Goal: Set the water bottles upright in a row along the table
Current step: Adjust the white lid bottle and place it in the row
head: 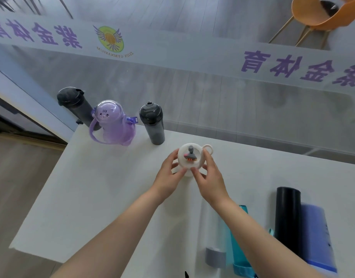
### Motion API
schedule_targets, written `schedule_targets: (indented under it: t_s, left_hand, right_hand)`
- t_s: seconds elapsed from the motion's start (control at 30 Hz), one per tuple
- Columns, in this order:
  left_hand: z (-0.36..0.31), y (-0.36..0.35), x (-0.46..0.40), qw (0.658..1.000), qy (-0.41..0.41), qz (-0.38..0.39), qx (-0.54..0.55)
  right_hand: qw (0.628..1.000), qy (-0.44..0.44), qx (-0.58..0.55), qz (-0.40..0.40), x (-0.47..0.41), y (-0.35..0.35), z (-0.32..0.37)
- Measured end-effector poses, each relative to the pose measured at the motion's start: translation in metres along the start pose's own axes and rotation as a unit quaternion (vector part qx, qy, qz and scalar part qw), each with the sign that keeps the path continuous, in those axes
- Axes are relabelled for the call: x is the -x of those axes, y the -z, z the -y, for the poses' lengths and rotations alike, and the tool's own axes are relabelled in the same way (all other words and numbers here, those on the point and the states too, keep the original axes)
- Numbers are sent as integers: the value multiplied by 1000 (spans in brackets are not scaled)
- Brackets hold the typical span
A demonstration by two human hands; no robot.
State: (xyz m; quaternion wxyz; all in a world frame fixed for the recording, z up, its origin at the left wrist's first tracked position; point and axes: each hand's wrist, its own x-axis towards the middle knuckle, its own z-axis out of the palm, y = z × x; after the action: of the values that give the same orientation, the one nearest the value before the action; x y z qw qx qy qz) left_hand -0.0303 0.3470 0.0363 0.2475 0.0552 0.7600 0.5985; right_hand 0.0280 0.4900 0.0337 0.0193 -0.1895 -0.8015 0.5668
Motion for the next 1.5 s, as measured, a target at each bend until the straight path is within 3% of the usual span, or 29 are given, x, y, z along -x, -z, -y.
schedule_targets:
  t_s: [0.4,0.9,1.17,1.5]
  left_hand:
    - [-24,16,-78,1000,-2,0,12]
    - [-22,22,-96,1000,-23,15,1]
    - [-12,23,-84,999,5,3,-36]
    - [21,-12,-8,995,67,3,-76]
  right_hand:
    - [1000,-4,11,-25,-82,-9,16]
    - [999,-9,26,-25,-93,-11,22]
    - [998,-19,59,-28,-66,8,14]
    - [993,-66,100,-10,35,60,-29]
